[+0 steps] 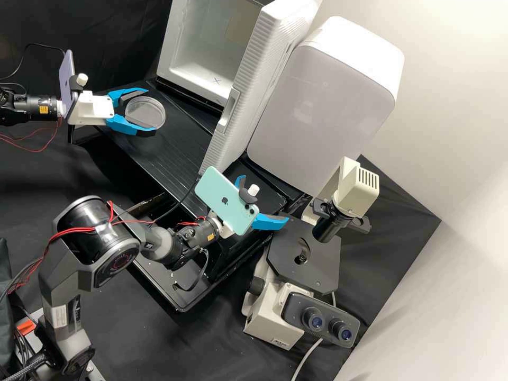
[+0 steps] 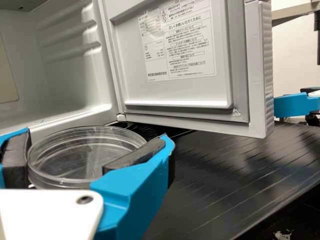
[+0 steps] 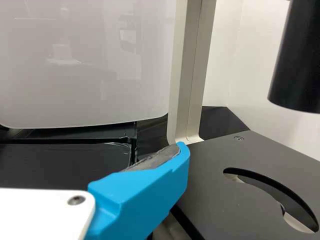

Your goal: Place the petri dish in the incubator

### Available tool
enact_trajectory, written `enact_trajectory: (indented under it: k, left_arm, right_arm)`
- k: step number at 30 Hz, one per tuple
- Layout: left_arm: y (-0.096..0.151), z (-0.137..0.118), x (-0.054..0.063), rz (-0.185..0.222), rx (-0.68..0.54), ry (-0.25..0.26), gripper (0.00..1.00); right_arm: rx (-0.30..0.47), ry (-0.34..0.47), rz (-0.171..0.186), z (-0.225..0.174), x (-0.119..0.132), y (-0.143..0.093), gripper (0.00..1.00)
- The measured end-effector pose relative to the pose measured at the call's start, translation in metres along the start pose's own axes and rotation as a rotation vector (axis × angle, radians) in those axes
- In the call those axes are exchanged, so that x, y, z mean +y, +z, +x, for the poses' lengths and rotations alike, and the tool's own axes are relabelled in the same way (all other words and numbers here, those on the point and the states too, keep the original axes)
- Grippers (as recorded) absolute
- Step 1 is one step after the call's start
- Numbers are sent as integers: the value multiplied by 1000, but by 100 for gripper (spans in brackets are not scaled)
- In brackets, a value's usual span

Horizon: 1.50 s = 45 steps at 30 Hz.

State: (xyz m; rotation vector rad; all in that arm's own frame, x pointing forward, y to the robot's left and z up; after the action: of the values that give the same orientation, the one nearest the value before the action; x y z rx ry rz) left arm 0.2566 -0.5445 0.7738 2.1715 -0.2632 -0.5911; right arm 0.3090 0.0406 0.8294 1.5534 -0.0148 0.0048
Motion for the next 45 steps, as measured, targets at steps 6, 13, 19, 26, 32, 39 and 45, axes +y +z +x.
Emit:
enact_trajectory:
  k: [6,13,19,26,32,39,45]
  left_arm:
    - [-46,55,53,-77,128,68,0]
    - [-52,56,63,-108,139,101,0]
    - [-51,57,63,-110,134,99,0]
    - [-54,62,59,-113,140,85,0]
    - [-61,76,60,-140,182,53,0]
    - [-68,106,58,-153,253,1,0]
    - [-74,128,66,-141,288,-17,0]
  right_arm:
    - [0,0,0,0,0,0,100]
    - [0,0,0,0,0,0,100]
    - [0,0,0,0,0,0,100]
    - [0,0,0,0,0,0,100]
    - [0,0,0,0,0,0,100]
    - [0,0,0,0,0,0,100]
    - [0,0,0,0,0,0,100]
